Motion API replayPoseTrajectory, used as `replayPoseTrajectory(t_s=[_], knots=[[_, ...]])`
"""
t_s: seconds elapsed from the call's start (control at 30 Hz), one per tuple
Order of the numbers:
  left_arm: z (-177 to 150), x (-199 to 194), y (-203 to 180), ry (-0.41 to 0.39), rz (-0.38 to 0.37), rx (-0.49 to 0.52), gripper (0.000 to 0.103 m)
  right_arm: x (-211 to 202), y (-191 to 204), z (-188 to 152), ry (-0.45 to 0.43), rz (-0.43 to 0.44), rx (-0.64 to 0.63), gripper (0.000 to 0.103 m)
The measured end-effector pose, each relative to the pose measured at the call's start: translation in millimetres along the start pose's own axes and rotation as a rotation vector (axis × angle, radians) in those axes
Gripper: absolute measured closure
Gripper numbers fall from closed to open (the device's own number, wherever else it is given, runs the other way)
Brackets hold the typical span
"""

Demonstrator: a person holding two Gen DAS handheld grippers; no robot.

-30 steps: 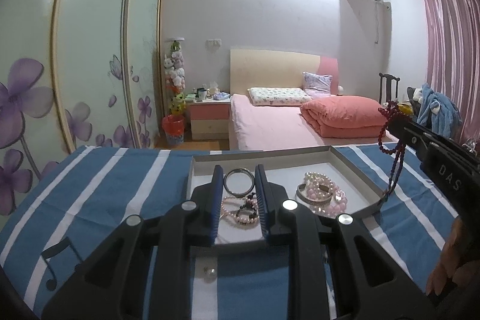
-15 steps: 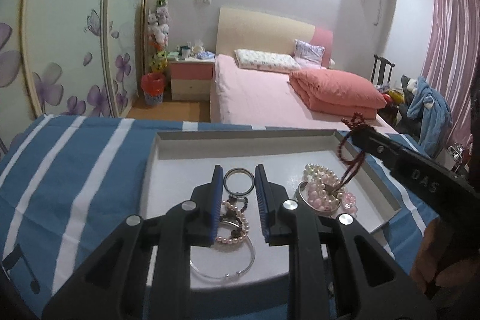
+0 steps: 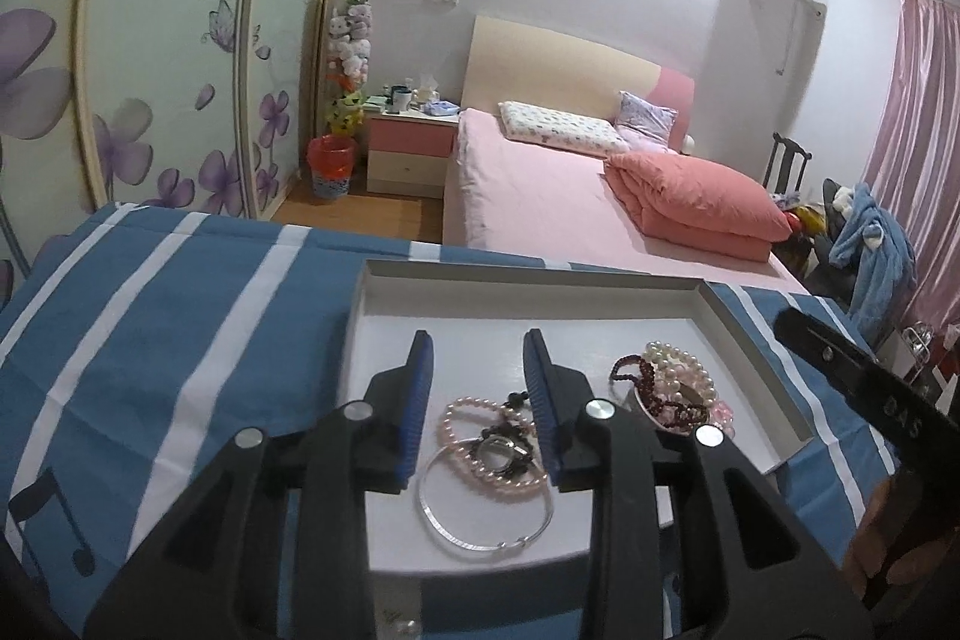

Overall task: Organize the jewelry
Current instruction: 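Pull both open tools back from the tray toward the pearl pendants, then close the right tool on a white pearl pendant while the left tool reaches another pearl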

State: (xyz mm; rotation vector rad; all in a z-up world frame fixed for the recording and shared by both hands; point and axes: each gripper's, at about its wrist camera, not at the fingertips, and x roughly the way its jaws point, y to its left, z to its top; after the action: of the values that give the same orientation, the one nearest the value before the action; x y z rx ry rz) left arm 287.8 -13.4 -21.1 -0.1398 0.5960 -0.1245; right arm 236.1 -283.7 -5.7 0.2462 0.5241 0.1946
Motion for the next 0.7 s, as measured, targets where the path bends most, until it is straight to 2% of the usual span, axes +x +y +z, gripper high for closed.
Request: replayPoseTrajectory(t_s=[0.23, 0.5, 0.7], knots=[[-17, -30, 15, 0.019, 0.032, 0.011, 0.064, -16, 10, -21, 0.068, 0.02, -0.065, 0.063], [-59, -49, 33, 0.145, 0.073, 0.064, 0.06, -7, 23, -69, 0.297, 0.054, -0.153, 0.063], [-79, -53, 38, 0.192, 0.076, 0.09, 0.057, 4, 34, -87, 0.37, 0.036, -0.189, 0.065]])
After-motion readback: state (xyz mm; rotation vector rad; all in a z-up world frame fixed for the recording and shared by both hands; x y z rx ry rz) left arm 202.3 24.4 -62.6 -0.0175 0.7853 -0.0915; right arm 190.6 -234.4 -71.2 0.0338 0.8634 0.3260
